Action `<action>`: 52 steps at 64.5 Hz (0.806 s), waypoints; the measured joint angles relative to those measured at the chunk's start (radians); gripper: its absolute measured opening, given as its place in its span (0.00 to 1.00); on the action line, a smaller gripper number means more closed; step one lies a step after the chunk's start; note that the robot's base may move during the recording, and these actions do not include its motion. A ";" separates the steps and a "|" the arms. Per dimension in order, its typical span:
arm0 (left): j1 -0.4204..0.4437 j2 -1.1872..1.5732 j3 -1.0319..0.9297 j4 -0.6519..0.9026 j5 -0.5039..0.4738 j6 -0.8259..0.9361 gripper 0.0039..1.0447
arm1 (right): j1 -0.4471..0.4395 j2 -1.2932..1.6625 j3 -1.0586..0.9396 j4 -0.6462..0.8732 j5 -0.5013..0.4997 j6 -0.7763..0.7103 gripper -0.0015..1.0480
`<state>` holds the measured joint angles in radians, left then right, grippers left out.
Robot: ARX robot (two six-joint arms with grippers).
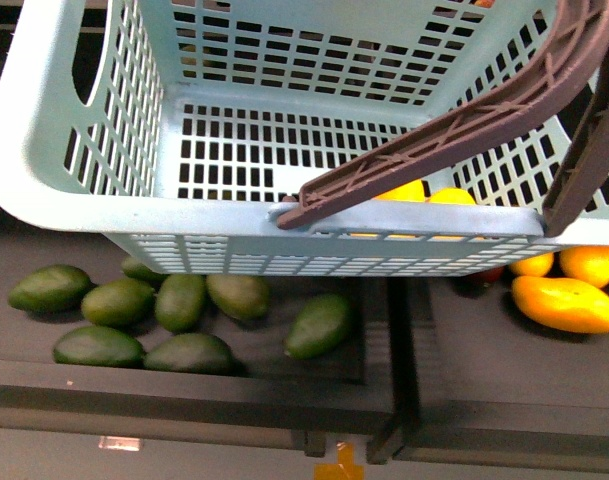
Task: Pick lemon and mango into basket
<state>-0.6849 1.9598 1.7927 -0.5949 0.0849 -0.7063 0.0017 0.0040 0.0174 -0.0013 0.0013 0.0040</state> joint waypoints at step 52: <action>0.005 0.000 0.000 0.000 0.001 0.005 0.15 | 0.000 -0.001 0.000 0.000 0.001 -0.001 0.92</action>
<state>-0.6796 1.9598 1.7924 -0.5949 0.0860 -0.7010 0.0013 0.0029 0.0174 -0.0013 0.0021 0.0032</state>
